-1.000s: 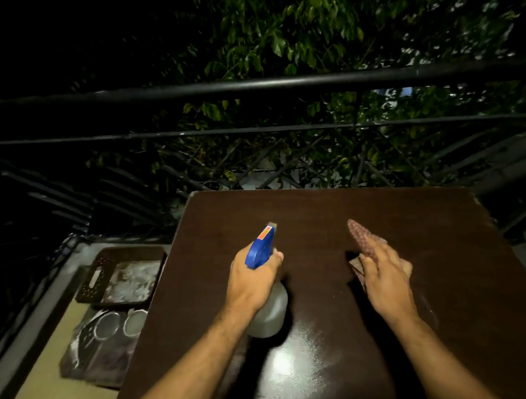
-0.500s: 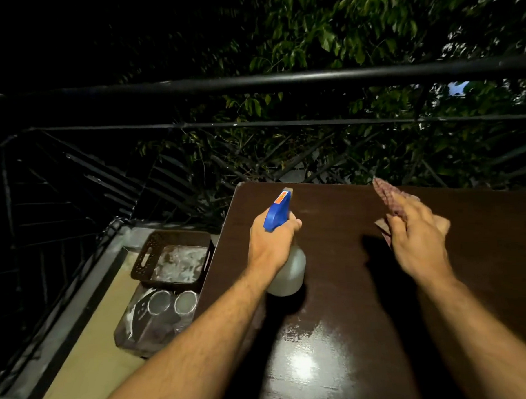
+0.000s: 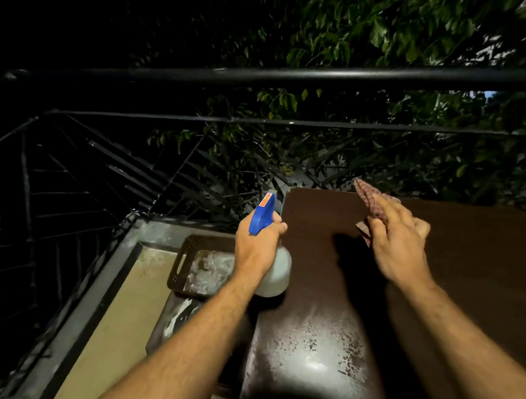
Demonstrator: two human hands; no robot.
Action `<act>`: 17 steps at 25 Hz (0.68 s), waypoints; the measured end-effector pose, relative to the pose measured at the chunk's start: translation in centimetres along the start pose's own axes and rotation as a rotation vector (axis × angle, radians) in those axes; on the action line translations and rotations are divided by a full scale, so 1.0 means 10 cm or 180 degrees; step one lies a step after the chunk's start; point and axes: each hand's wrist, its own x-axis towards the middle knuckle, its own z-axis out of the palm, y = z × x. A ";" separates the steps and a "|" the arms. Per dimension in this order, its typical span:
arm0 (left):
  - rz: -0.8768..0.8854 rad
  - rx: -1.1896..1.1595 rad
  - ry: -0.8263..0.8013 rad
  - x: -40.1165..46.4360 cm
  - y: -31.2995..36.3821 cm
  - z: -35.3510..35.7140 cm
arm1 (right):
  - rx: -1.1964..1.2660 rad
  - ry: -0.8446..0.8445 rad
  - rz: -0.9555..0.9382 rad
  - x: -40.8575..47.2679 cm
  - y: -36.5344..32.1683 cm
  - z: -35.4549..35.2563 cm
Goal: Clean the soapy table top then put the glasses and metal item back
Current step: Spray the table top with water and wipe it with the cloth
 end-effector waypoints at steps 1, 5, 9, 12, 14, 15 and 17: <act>-0.0012 -0.0051 0.0030 0.11 -0.08 -0.15 | 0.0031 -0.0044 0.0000 0.02 -0.14 0.16; -0.0030 -0.0143 0.0082 0.51 -0.38 -0.71 | 0.0194 -0.0201 -0.0058 0.07 -0.64 0.78; -0.0223 0.0019 0.0295 0.86 -0.72 -1.14 | 0.0272 -0.0387 -0.0045 0.05 -1.00 1.35; -0.0185 0.0065 0.0291 1.04 -1.01 -1.39 | 0.0271 -0.0534 -0.0013 0.06 -1.22 1.72; -0.0134 0.0077 0.0292 1.12 -1.18 -1.51 | 0.0298 -0.0615 0.0011 0.05 -1.33 1.93; -0.0184 0.0074 0.0272 1.18 -1.28 -1.58 | 0.0286 -0.0654 0.0022 0.04 -1.38 2.06; -0.0283 0.0152 0.0220 1.27 -1.44 -1.64 | 0.0258 -0.0736 0.0049 0.00 -1.44 2.25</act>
